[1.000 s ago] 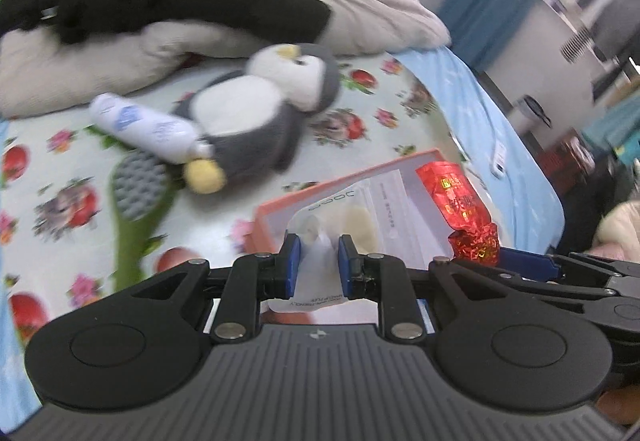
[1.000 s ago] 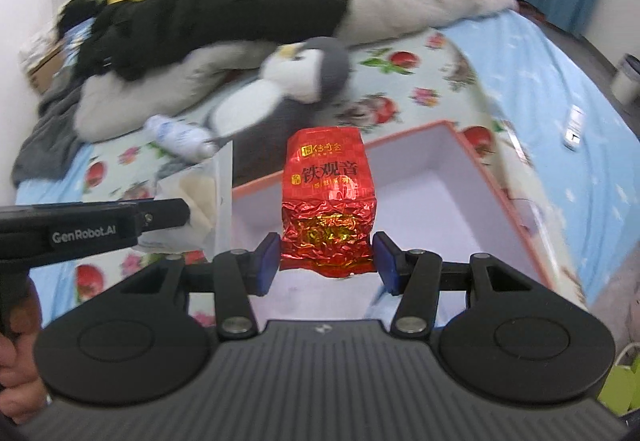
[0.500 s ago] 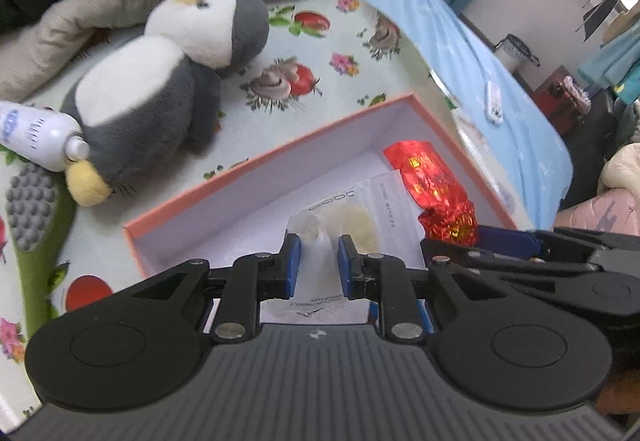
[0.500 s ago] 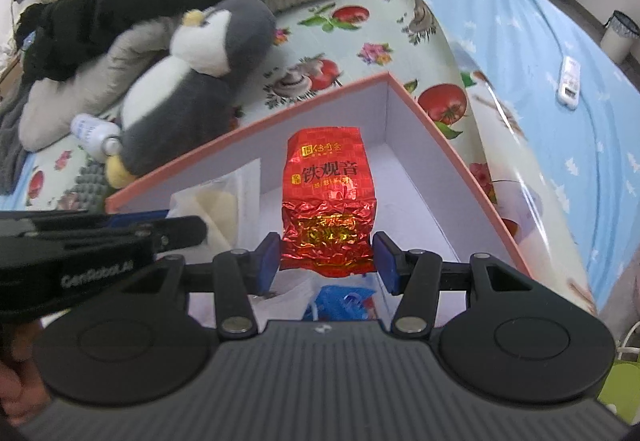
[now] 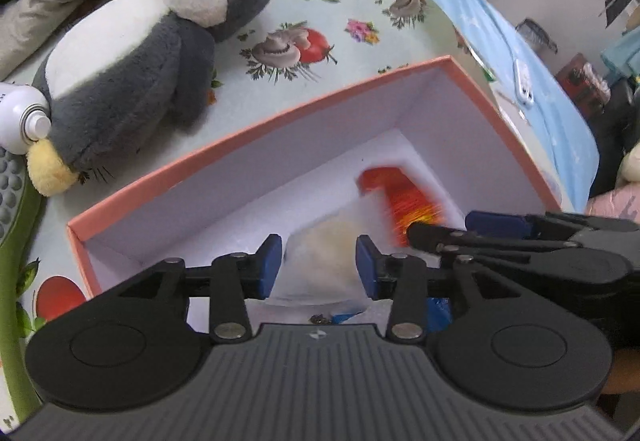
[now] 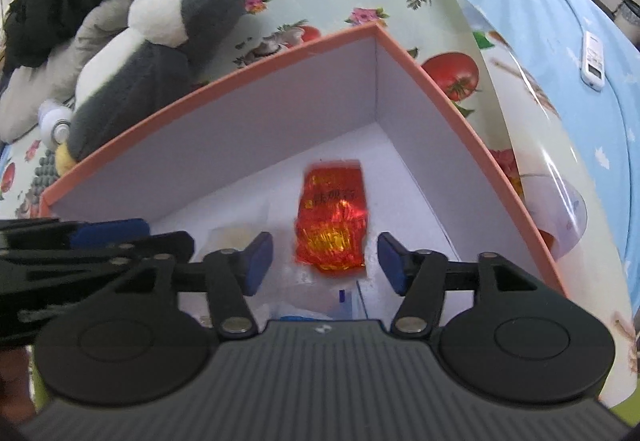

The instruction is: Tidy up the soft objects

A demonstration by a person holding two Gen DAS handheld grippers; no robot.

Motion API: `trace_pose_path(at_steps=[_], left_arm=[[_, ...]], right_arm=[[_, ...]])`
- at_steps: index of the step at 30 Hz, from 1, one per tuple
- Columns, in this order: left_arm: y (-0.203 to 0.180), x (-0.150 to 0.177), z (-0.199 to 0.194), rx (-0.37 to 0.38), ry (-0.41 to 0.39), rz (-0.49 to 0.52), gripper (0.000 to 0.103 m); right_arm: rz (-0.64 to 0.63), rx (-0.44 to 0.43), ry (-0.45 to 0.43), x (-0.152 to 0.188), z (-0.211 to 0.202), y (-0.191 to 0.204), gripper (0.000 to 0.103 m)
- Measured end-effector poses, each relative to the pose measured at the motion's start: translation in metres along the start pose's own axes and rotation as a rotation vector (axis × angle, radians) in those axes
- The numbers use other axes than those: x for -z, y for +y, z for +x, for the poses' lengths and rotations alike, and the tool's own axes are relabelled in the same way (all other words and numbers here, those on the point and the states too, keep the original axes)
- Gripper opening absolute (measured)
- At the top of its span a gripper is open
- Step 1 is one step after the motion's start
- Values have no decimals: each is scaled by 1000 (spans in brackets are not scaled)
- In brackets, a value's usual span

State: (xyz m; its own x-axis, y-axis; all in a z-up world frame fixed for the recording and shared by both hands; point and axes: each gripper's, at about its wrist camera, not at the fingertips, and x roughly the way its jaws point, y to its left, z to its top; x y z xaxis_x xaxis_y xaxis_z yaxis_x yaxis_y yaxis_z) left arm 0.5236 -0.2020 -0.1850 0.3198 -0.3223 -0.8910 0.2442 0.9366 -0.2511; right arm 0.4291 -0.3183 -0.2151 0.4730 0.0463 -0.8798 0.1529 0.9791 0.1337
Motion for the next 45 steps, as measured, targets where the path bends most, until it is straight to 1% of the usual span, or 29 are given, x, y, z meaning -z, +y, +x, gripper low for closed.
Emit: trace_pose_path(at_steps=[2, 6, 9, 12, 15, 17, 20, 23, 26, 28, 30, 36, 42, 45], left_arm=[[1, 2, -4, 13, -11, -7, 47], [1, 9, -15, -5, -48, 12, 47], [5, 17, -23, 8, -77, 16, 47], [7, 26, -33, 0, -117, 45, 47], [9, 39, -42, 22, -157, 58, 47], [8, 50, -50, 28, -198, 77, 47], [3, 69, -65, 10, -246, 89, 47], [-5, 95, -98, 4, -289, 77, 47], [-14, 121, -133, 14, -318, 58, 47], [-22, 140, -157, 0, -358, 61, 47], [-29, 157, -176, 2, -379, 59, 47], [-47, 205, -230, 21, -439, 76, 47], [-55, 247, -274, 44, -483, 86, 47], [-59, 269, -291, 42, -502, 95, 50]], right_arm=[[8, -22, -14, 4, -3, 0, 62], [-14, -11, -64, 14, -13, 4, 62], [5, -21, -98, 23, -23, 4, 62], [-9, -31, -167, 33, -39, 8, 62], [-20, -35, -235, 43, -51, 11, 62], [-15, -49, -284, 52, -62, 13, 62], [-20, -50, -342, 70, -85, 18, 62], [-10, -82, -364, 93, -116, 20, 62], [-48, -64, -410, 116, -146, 27, 62], [-55, -64, -442, 129, -169, 29, 62], [-58, -58, -475, 142, -192, 31, 62], [-55, -60, -533, 187, -244, 33, 62], [-48, -77, -568, 228, -277, 37, 62], [-38, -82, -583, 246, -287, 38, 62]])
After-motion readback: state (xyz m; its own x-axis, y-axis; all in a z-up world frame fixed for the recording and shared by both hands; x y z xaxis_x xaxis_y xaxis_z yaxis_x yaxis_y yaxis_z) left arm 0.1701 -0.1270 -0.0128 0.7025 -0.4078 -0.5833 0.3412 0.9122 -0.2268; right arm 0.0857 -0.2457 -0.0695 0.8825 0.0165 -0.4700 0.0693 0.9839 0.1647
